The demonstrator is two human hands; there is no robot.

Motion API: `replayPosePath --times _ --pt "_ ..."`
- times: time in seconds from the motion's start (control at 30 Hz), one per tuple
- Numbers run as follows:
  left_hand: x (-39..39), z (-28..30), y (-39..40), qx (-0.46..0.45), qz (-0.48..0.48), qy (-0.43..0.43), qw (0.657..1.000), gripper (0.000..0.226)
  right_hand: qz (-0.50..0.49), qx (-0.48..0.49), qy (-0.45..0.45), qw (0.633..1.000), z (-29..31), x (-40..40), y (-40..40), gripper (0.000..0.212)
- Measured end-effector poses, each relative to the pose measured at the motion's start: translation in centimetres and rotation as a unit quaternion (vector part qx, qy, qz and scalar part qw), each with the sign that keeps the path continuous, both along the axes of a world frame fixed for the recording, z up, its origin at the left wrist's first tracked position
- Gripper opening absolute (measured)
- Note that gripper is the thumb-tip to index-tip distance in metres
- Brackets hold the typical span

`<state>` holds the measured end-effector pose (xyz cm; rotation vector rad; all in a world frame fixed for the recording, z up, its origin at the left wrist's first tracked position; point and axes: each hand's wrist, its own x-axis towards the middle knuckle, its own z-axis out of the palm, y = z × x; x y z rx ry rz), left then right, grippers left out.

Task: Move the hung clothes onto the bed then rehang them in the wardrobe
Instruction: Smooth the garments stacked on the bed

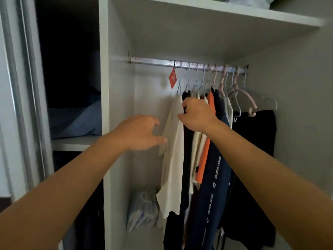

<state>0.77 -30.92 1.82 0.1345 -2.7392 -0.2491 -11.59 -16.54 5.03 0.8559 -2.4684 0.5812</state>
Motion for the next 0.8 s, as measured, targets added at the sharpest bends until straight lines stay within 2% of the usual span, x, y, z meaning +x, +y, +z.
replayPosePath --times 0.07,0.2,0.4,0.67,0.8 --pt "-1.1 0.5 -0.3 -0.002 0.007 0.014 1.0 0.071 -0.033 0.013 0.042 0.998 0.6 -1.4 -1.4 0.013" --pt "-2.8 0.7 -1.0 0.002 0.006 0.012 1.0 0.07 -0.094 0.052 0.107 0.988 1.2 -3.0 -3.9 0.026" --pt "-4.3 0.8 -2.8 -0.004 0.002 0.012 1.0 0.068 -0.156 0.092 0.104 0.978 2.1 -5.4 -6.1 0.035" --pt "-4.5 1.1 -4.1 -0.006 -0.006 0.048 0.999 0.056 -0.144 -0.041 0.104 0.983 3.9 -6.0 -5.5 0.025" --pt "-4.6 1.1 -3.7 -0.007 -0.005 0.066 0.998 0.054 -0.133 -0.081 0.126 0.98 5.0 -5.8 -4.2 0.011"
